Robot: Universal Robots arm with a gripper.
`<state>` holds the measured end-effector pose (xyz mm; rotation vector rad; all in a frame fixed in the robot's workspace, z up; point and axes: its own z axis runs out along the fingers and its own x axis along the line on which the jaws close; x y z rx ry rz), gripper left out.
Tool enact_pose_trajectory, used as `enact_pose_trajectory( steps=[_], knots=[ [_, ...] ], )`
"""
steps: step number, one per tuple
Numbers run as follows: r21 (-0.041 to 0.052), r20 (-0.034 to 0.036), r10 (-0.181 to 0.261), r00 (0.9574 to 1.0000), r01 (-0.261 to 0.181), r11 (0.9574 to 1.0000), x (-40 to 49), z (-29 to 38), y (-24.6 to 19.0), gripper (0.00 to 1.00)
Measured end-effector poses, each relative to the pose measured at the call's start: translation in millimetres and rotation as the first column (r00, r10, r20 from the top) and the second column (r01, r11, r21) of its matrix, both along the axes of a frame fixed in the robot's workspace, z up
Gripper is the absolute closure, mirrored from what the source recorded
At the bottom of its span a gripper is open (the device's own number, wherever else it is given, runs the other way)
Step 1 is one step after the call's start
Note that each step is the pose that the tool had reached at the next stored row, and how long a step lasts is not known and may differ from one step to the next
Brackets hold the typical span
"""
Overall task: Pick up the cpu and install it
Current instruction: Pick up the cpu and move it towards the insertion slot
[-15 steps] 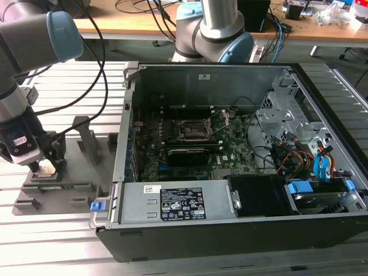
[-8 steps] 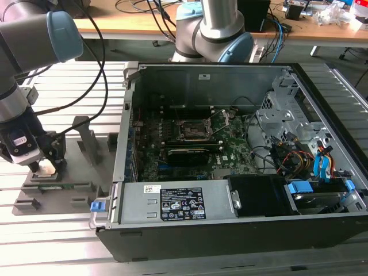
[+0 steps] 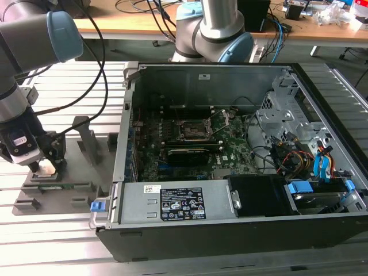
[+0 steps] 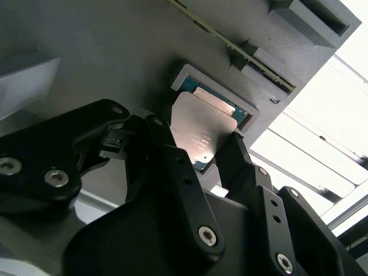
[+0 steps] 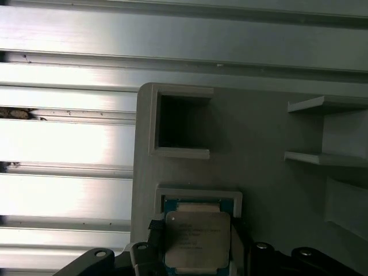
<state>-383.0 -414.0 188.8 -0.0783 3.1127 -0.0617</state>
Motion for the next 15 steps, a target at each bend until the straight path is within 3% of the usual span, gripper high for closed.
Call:
enact_pose_trajectory(
  steps=[5, 9, 15],
  knots=[
    [0.0000, 0.0000, 0.000, 1.0000, 0.000, 1.0000, 0.0, 5.2, 0.0, 0.45],
    [-0.0001, -0.0001, 0.000, 1.0000, 0.000, 1.0000, 0.0, 16.2, 0.0, 0.45],
    [0.0000, 0.0000, 0.000, 1.0000, 0.000, 1.0000, 0.0, 25.5, 0.0, 0.45]
  ],
)
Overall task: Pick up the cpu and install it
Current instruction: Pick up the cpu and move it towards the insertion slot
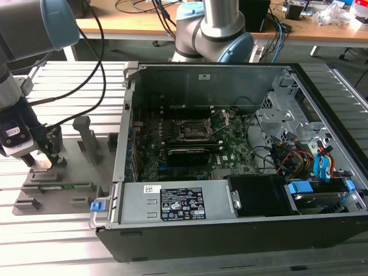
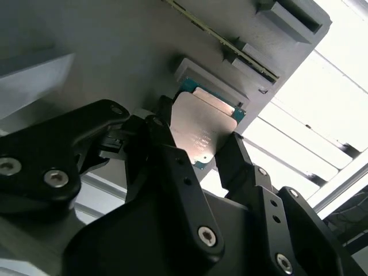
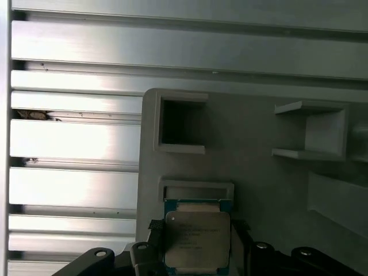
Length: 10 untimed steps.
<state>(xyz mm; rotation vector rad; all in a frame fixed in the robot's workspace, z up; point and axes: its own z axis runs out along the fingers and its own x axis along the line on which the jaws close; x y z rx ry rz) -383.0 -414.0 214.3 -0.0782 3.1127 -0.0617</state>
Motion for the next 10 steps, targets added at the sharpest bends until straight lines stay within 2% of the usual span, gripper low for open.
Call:
enact_pose_trajectory(
  steps=[4, 6, 10],
  knots=[
    [0.0001, 0.0000, 0.000, 1.0000, 0.000, 1.0000, 0.0, 5.1, 0.0, 0.45],
    [0.0001, 0.0000, 0.000, 1.0000, 0.000, 1.0000, 0.0, 12.4, 0.0, 0.45],
    [0.0001, 0.0000, 0.000, 1.0000, 0.000, 1.0000, 0.0, 20.6, 0.0, 0.45]
  ],
)
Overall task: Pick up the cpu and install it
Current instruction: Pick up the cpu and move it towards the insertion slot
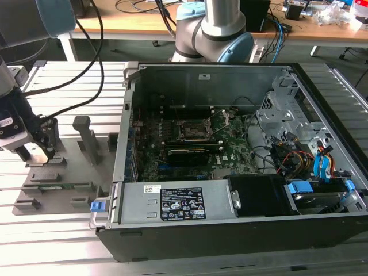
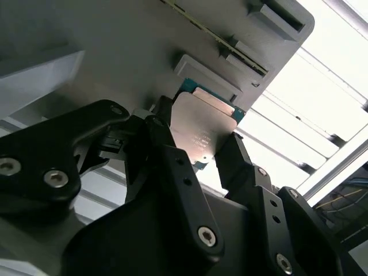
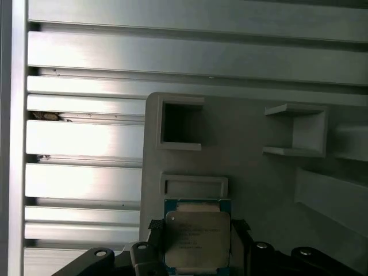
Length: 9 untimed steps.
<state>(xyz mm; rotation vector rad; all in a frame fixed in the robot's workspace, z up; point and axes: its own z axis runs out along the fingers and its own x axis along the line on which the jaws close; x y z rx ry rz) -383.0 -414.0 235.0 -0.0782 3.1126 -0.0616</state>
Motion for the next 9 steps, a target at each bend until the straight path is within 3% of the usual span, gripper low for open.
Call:
enact_pose_trajectory(
  steps=[9],
  knots=[
    [0.0000, 0.0000, 0.000, 1.0000, 0.000, 1.0000, 0.0, 16.1, 0.0, 0.45]
  ],
)
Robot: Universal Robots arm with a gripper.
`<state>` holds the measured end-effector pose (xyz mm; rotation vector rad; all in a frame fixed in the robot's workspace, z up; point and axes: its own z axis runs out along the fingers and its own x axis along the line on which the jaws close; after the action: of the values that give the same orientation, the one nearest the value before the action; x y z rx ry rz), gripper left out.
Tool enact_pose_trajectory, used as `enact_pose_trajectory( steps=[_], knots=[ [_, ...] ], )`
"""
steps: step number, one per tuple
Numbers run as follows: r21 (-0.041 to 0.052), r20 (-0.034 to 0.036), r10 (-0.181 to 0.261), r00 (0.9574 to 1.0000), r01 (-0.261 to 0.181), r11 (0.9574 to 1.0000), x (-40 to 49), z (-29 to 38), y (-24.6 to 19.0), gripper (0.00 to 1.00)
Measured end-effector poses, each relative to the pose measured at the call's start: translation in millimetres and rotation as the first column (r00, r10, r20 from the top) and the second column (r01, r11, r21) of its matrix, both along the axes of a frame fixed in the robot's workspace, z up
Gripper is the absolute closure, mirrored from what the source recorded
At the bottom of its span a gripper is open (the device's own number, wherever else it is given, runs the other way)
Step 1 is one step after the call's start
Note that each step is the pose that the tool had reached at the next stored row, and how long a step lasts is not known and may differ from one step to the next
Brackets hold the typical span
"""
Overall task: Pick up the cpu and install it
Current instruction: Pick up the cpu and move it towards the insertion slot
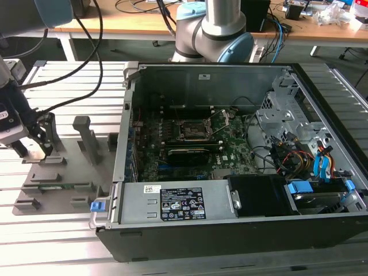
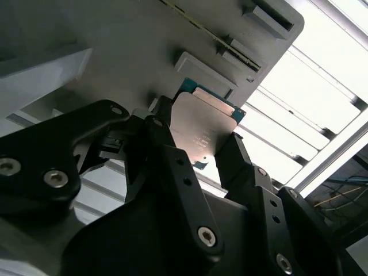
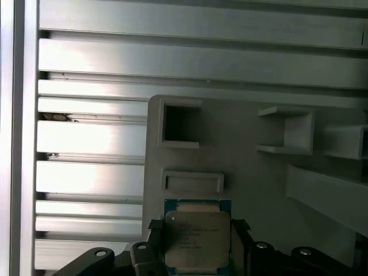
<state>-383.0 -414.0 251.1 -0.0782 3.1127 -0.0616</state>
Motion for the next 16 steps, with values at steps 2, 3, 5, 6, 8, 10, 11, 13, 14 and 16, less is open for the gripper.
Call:
enact_pose_trajectory(
  steps=[2, 3, 5, 6, 8, 10, 11, 13, 14, 16],
  knots=[
    [-0.0001, 0.0000, 0.000, 1.0000, 0.000, 1.0000, 0.0, 3.3, 0.0, 0.45],
    [0.0000, 0.0001, 0.000, 1.0000, 0.000, 1.0000, 0.0, 6.0, 0.0, 0.45],
    [0.0000, 0.0000, 0.000, 1.0000, 0.000, 1.0000, 0.0, 12.3, 0.0, 0.45],
    [0.0000, 0.0000, 0.000, 1.0000, 0.000, 1.0000, 0.0, 14.8, 0.0, 0.45],
    [-0.0001, 0.0000, 0.000, 1.0000, 0.000, 1.0000, 0.0, 18.4, 0.0, 0.45],
    [0.0000, 0.0000, 0.000, 1.0000, 0.000, 1.0000, 0.0, 22.9, 0.0, 0.45],
    [-0.0001, 0.0001, 0.000, 1.0000, 0.000, 1.0000, 0.0, 25.2, 0.0, 0.45],
    [-0.0001, 0.0000, 0.000, 1.0000, 0.000, 1.0000, 0.0, 33.9, 0.0, 0.45],
    [0.0000, 0.0000, 0.000, 1.0000, 0.000, 1.0000, 0.0, 36.9, 0.0, 0.45],
    [-0.0001, 0.0000, 0.000, 1.0000, 0.000, 1.0000, 0.0, 43.5, 0.0, 0.45]
  ],
)
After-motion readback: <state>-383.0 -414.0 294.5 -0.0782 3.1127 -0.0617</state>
